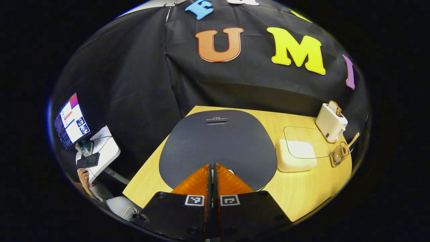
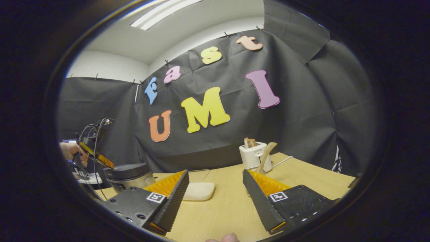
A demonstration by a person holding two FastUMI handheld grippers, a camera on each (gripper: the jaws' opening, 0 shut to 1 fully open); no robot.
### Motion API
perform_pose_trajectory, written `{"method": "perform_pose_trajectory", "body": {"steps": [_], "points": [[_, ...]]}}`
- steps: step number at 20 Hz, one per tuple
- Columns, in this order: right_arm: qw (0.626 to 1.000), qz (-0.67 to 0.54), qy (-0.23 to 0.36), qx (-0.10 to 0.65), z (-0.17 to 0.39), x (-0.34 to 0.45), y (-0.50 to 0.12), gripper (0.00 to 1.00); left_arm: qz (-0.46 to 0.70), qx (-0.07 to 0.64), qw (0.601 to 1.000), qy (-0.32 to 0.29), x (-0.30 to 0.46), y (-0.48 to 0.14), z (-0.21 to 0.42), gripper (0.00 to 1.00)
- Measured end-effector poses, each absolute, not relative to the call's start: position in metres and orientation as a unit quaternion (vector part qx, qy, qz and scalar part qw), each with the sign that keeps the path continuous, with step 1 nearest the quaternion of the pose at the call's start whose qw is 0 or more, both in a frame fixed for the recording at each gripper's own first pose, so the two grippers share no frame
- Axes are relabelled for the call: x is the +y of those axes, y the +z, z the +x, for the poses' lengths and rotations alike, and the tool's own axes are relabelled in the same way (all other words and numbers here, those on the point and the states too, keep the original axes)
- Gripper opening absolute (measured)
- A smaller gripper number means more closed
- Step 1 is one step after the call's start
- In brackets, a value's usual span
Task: Close the left gripper, press the button to open the rice cooker; take a wooden spoon from the chopstick holder with the right hand, scoop a spoonful of rice and pour it into the rice cooker, then put the wooden spoon back into the chopstick holder.
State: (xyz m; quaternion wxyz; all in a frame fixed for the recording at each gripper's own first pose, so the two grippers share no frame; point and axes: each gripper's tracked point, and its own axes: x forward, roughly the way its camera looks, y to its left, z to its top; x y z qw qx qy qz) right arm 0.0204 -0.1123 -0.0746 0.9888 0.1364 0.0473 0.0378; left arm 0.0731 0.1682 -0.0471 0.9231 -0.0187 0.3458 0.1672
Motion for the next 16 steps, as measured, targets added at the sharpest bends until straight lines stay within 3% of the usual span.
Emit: {"method": "perform_pose_trajectory", "body": {"steps": [1,2,3,4,7,8,12,16], "points": [[0.989,0.135,0.039,0.047,0.02,-0.111,-0.074,0.92,-0.01,0.341,0.925,0.168,0.169,-0.042,0.075,0.03],[0.989,0.132,0.041,0.047,0.021,-0.111,-0.073,0.96,0.006,0.331,0.926,0.18,0.173,-0.034,0.074,0.07],[0.989,0.131,0.043,0.045,0.02,-0.109,-0.07,0.92,0.025,0.314,0.93,0.191,0.18,-0.022,0.074,0.13],[0.99,0.128,0.045,0.042,0.019,-0.107,-0.067,0.96,0.045,0.29,0.933,0.209,0.191,-0.01,0.074,0.24],[0.991,0.118,0.046,0.034,0.014,-0.103,-0.061,0.96,0.038,0.217,0.948,0.229,0.195,0.026,0.082,0.73],[0.992,0.116,0.046,0.032,0.013,-0.103,-0.059,0.96,0.015,0.202,0.952,0.228,0.188,0.035,0.084,0.97],[0.994,0.102,0.038,0.014,0.009,-0.11,-0.043,0.92,-0.013,0.153,0.963,0.22,0.192,0.07,0.079,0.99],[0.997,0.077,0.012,0.001,0.008,-0.13,-0.029,0.95,-0.003,0.121,0.973,0.197,0.177,0.083,0.069,0.99]]}}
